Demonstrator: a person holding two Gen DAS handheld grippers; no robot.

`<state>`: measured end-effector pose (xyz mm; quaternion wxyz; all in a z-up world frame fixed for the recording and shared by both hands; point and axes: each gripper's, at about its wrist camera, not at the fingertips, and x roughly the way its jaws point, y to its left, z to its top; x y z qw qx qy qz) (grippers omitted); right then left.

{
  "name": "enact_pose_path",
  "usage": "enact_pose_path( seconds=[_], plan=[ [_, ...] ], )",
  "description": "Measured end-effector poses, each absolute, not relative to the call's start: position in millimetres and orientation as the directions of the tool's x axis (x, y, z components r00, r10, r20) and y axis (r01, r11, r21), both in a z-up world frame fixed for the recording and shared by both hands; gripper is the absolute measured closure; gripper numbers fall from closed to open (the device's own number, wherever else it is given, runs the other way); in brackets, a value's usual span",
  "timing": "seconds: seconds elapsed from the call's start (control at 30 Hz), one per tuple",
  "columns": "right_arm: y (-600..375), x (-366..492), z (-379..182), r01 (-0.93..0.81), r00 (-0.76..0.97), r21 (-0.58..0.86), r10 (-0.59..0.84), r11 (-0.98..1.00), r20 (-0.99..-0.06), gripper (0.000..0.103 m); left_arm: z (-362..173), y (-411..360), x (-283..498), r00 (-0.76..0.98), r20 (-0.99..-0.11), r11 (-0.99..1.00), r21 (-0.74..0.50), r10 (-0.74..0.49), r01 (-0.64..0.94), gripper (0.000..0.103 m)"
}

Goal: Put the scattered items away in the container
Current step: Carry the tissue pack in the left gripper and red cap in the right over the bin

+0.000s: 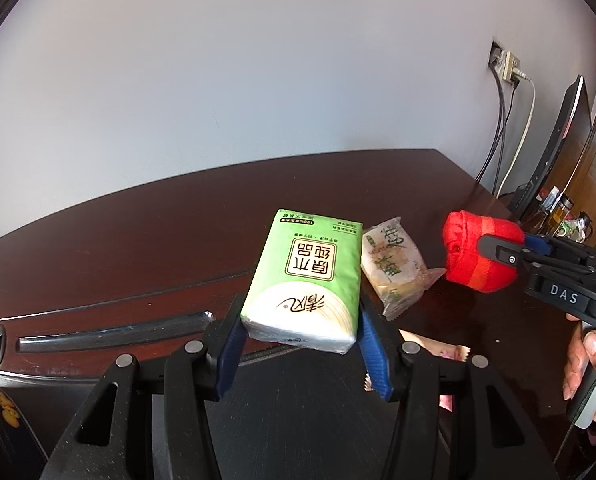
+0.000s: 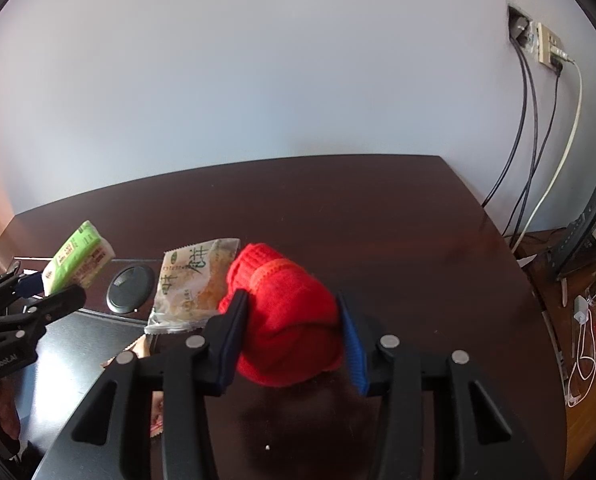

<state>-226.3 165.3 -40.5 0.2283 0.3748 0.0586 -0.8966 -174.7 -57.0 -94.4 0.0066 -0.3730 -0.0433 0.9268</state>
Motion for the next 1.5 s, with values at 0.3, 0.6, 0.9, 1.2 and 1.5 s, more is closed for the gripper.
enact_pose_path(
  seconds=[0.3, 0.6, 0.9, 1.2, 1.5],
  plan=[
    [168, -218, -27, 0.456, -0.632, 0.069, -0.377, -0.887, -0.677, 0.059, -67, -65, -153, -0.747, -0.664, -0.996, -0.083, 0.033, 0.03, 0.049],
    [158, -193, -12, 0.478, -0.639, 0.076, -0.407, -0.875, -0.653, 0.059, -53, -73, -123, -0.771, -0.637, -0.994, -0.088, 0.011, 0.058, 0.049],
    [145, -173, -3, 0.503, -0.637, 0.082, -0.433, -0.861, -0.638, 0.059, -41, -84, -97, -0.791, -0.612, -0.993, -0.094, -0.003, 0.076, 0.049],
    [131, -154, 11, 0.526, -0.645, 0.072, -0.452, -0.848, -0.616, 0.059, -30, -97, -74, -0.809, -0.587, -0.99, -0.104, -0.019, 0.099, 0.049],
    [114, -135, 21, 0.559, -0.641, 0.064, -0.479, -0.827, -0.599, 0.059, -21, -112, -47, -0.826, -0.562, -0.985, -0.112, -0.048, 0.133, 0.049]
  ],
)
